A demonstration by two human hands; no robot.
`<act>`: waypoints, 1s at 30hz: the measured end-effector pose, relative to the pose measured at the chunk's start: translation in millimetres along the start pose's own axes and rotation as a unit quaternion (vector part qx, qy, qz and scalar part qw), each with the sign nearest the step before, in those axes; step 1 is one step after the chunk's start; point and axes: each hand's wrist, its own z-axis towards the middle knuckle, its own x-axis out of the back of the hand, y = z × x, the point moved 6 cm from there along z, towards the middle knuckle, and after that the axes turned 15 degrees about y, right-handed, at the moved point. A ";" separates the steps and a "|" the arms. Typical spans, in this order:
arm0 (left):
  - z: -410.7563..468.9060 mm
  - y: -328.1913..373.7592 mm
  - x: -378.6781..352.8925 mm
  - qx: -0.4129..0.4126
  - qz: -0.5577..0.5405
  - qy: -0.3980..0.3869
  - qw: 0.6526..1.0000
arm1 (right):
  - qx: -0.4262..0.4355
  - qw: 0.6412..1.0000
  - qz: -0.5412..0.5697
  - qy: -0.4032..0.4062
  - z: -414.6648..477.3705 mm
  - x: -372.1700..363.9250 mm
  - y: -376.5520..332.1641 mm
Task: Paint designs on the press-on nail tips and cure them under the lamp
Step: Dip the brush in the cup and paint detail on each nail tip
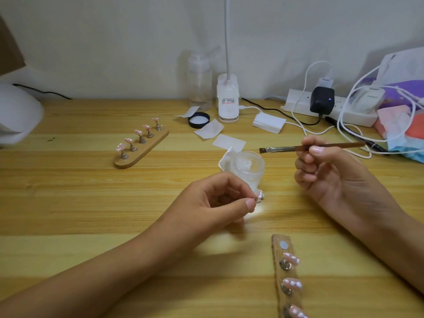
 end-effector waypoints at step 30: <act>1.1 -3.1 -0.1 0.001 0.003 -0.017 1.000 | 0.080 0.994 -0.066 -0.017 -7.0 0.1 -2.3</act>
